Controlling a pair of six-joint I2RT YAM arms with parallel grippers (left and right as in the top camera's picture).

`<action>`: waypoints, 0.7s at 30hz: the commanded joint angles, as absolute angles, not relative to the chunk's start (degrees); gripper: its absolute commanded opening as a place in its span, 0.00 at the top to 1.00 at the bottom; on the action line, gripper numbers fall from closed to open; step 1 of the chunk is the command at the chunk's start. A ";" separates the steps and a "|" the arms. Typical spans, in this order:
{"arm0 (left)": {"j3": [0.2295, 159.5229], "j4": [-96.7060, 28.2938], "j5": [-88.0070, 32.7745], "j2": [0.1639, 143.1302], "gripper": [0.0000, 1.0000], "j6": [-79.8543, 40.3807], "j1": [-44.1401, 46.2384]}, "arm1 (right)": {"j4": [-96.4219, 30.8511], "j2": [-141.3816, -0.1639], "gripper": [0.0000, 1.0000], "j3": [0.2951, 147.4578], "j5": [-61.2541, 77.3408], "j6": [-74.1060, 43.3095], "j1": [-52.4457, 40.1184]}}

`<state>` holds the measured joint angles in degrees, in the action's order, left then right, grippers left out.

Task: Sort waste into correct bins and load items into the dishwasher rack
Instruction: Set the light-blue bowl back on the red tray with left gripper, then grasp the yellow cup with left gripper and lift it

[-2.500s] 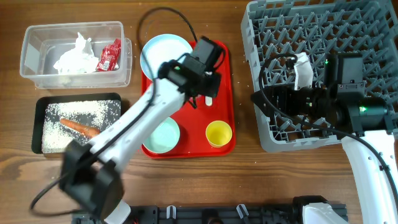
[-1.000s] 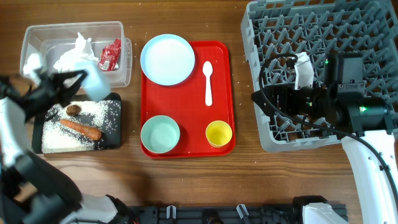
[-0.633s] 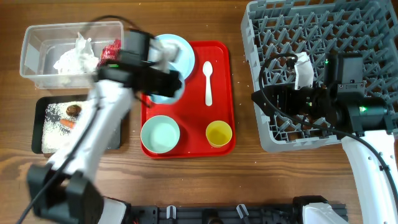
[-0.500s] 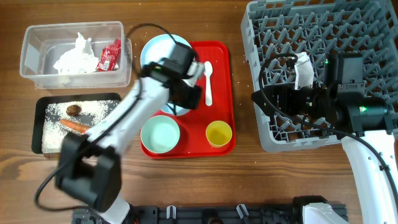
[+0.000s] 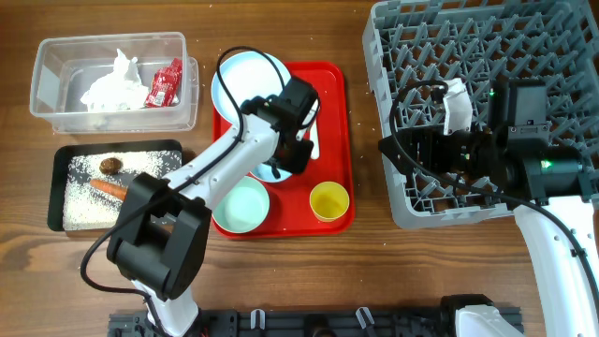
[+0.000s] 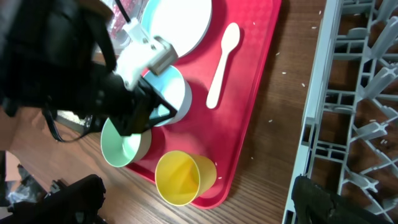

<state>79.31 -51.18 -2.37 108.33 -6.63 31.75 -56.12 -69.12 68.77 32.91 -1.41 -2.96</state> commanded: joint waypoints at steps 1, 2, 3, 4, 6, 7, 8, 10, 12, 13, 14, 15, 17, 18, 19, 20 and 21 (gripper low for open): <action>87.83 -55.68 -2.90 107.44 0.53 -7.99 31.05 | -55.31 -69.17 0.00 69.65 32.34 -1.80 -3.16; 89.76 -57.08 -4.56 107.18 0.51 -7.97 31.05 | -55.00 -69.17 0.00 69.65 32.34 -2.79 -3.16; 91.35 -58.41 -7.18 106.63 0.47 -7.94 31.07 | -54.57 -69.17 0.00 69.65 32.34 -4.54 -3.16; 91.88 -59.16 -9.21 106.10 0.45 -7.94 31.07 | -54.37 -69.17 0.00 69.65 32.32 -4.71 -3.16; 91.90 -61.25 -12.86 105.49 0.43 -7.90 31.07 | -54.00 -69.17 0.00 69.65 29.74 -5.17 -3.16; 91.90 -63.02 -14.66 105.49 0.43 -7.90 31.07 | -53.91 -69.17 0.00 69.65 27.70 -6.70 -3.14; 91.90 -65.06 -16.12 105.56 0.43 -7.90 31.22 | -53.80 -69.17 0.00 69.65 24.82 -8.71 -3.16; 91.90 -68.47 -16.08 105.54 0.43 -7.77 31.94 | -53.67 -69.17 0.00 69.65 22.44 -9.39 -3.16; 91.90 -70.83 -16.14 105.54 0.42 -7.77 32.75 | -53.36 -69.17 0.00 69.65 22.24 -9.17 -3.16; 91.90 -71.79 -16.80 105.54 0.41 -7.75 33.61 | -53.34 -69.17 0.00 69.65 22.04 -9.17 -3.16; 91.88 -71.99 -17.72 105.54 0.40 -7.77 34.44 | -53.34 -69.17 0.00 69.65 21.71 -9.15 -3.16; 91.88 -71.94 -18.04 105.56 0.40 -7.77 35.33 | -53.36 -69.17 0.00 69.65 21.37 -9.17 -3.16; 91.57 -71.81 -17.41 105.75 0.38 -7.77 37.60 | -53.43 -69.17 0.00 69.65 20.80 -9.13 -3.16; 90.78 -71.00 -17.04 105.75 0.37 -7.77 38.98 | -53.52 -69.17 0.00 69.65 20.32 -9.13 -3.16; 90.41 -70.65 -16.86 105.75 0.37 -7.77 39.70 | -53.56 -69.17 0.00 69.65 20.29 -9.04 -3.16; 89.78 -69.95 -16.64 105.75 0.37 -7.79 40.73 | -53.58 -69.17 0.00 69.65 20.32 -9.02 -3.16; 88.84 -69.19 -15.35 105.78 0.37 -8.10 41.89 | -53.60 -69.17 0.00 69.65 20.29 -8.97 -3.16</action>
<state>90.87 -70.30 -16.25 106.59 -7.66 39.31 -53.60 -69.12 68.77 21.65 -8.36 -2.96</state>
